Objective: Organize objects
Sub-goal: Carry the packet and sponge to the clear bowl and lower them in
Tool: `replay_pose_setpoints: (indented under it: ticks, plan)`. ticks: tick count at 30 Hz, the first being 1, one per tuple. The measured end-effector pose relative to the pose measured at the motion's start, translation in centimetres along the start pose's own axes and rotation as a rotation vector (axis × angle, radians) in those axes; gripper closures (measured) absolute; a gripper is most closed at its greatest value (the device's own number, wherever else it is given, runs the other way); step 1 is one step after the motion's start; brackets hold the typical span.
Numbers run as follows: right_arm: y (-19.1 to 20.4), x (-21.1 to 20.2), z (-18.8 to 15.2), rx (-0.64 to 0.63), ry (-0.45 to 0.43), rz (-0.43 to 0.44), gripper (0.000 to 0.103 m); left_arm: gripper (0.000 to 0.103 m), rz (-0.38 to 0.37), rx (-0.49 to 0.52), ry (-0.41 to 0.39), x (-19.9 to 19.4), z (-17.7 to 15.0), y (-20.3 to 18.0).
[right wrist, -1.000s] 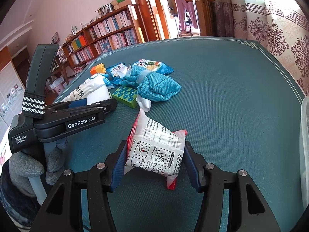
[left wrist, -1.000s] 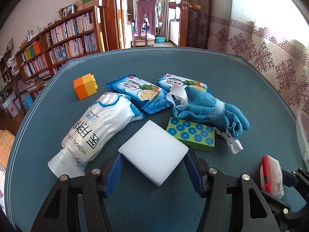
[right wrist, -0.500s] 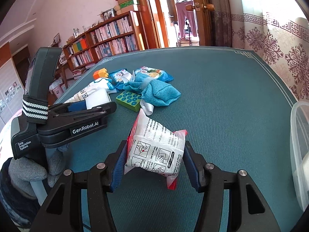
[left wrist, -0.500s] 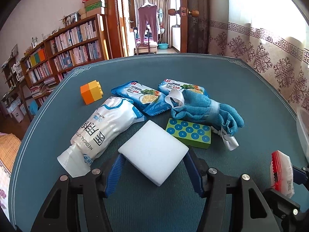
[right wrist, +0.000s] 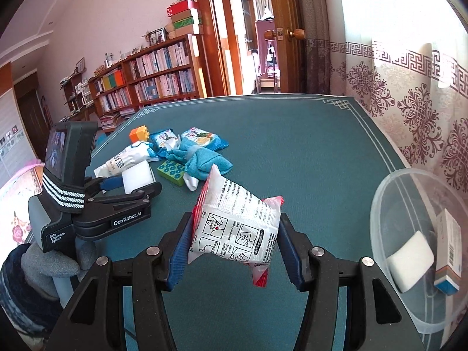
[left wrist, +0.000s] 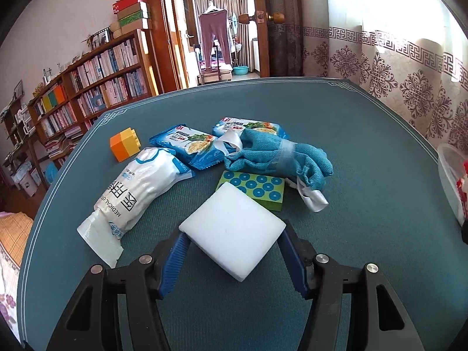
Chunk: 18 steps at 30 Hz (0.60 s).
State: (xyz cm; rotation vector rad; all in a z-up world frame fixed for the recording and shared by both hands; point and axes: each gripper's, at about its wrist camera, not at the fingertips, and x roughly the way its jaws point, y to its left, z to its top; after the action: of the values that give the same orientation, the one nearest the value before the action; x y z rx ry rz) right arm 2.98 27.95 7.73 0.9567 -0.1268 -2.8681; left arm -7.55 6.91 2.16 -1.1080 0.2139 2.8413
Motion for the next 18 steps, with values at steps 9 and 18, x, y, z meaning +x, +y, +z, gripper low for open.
replay_pose_setpoints:
  ticks: [9,18]
  plan:
    - [-5.3,-2.8,0.0,0.082,-0.047,-0.110,0.046,0.039,-0.088,0.056,-0.001,-1.6,0.3,-4.0]
    - [-10.6,-3.6,-0.7,0.148,-0.048,-0.236,0.046,0.039,-0.182,0.116,-0.014,-3.2,1.2,-8.1]
